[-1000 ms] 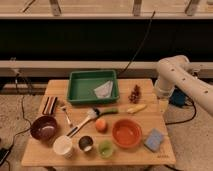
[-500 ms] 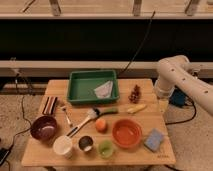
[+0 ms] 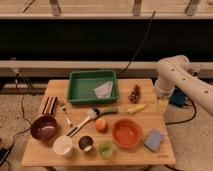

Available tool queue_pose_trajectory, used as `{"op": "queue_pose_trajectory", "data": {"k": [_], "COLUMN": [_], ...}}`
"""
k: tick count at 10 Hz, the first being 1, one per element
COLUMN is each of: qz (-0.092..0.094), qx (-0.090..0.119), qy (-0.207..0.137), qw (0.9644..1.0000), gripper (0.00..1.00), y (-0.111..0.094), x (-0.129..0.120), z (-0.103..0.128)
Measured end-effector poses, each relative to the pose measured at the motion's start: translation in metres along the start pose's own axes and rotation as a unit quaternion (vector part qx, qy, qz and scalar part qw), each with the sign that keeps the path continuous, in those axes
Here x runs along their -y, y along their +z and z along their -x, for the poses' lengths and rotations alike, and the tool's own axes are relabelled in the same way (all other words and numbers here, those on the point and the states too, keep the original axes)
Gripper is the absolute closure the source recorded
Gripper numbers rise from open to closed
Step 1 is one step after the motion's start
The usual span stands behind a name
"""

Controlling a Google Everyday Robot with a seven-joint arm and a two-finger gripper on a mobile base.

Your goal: Place brush in table surface

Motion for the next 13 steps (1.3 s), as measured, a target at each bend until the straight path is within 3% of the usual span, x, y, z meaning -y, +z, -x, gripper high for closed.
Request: {"op": "queue_pose_trajectory", "data": {"k": [2, 4, 7, 8, 10, 11, 13], "qz": [-0.001, -0.008, -0.018, -0.022, -0.024, -0.024, -0.021], "qx": [0.001, 0.019, 0.044, 0.055, 0.069, 0.081, 0.094], "qy": [-0.003, -0.038, -0.096, -0.123, -0.156, -0.186, -0.22], "qw": [1.0, 0.9991, 0.9943, 0.9906, 0.9851, 0.9789, 0.9707], "gripper": [0.2, 0.2, 0.2, 0.2, 0.2, 0.2, 0.2], "y": [-0.001, -0.009, -0.019, -0.026, -0.031, -0.035, -0.039], "x": [-0.001, -0.011, -0.021, -0.025, -0.03, -0.035, -0.041], "z": [0.001, 0.013, 0.066, 0.101, 0.142, 0.179, 0.22]}}
